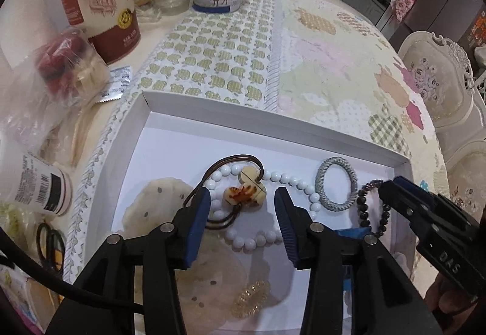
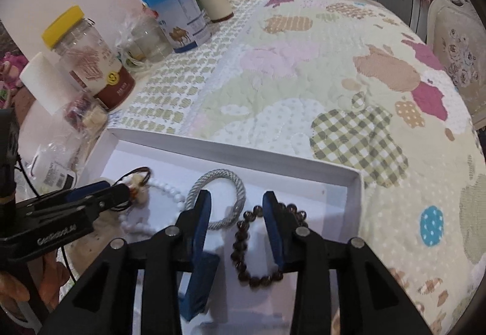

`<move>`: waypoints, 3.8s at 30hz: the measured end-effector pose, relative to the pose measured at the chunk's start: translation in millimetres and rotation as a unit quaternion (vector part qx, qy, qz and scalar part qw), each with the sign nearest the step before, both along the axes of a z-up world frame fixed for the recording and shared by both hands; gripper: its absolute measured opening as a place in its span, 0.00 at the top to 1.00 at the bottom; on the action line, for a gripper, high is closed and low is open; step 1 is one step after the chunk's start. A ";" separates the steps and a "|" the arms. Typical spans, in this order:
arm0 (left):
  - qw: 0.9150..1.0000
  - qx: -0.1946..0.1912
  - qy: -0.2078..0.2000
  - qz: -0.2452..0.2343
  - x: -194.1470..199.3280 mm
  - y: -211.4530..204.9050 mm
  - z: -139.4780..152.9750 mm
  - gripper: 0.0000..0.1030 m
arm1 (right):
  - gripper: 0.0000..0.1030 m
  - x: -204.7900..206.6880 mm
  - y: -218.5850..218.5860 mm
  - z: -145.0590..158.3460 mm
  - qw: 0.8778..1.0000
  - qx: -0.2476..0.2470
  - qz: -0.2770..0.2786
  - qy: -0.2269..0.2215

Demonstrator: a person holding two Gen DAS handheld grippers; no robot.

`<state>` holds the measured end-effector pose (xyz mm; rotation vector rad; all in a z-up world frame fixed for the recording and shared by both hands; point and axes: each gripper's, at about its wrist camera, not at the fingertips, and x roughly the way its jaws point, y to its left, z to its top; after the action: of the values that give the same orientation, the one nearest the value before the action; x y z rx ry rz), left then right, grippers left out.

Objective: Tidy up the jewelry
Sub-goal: 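Carry both ties into the white tray and open both grippers, then lift both open grippers away from the tray, then grasp the red bead bracelet with the right gripper while the left grasps the green bead bracelet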

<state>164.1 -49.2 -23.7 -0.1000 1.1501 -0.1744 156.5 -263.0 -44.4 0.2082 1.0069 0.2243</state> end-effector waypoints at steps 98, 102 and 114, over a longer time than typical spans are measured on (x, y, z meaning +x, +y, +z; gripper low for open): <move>0.991 0.054 0.040 0.117 -186.8 120.3 -23.7 0.57 | 0.89 -189.4 144.0 -40.4 0.982 -0.076 0.175 -0.012; 0.992 0.021 0.056 0.114 -177.6 126.6 -32.1 0.57 | 0.91 -189.1 133.3 -39.8 0.984 -0.066 0.167 0.000; 0.995 0.009 0.043 0.093 -172.6 121.7 -38.1 0.90 | 0.91 -186.9 130.7 -38.9 0.985 -0.051 0.164 0.004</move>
<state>-8.5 72.5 -61.8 -0.1982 1.2205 0.0052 -30.4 -132.3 -83.4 -0.0522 1.0551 0.4712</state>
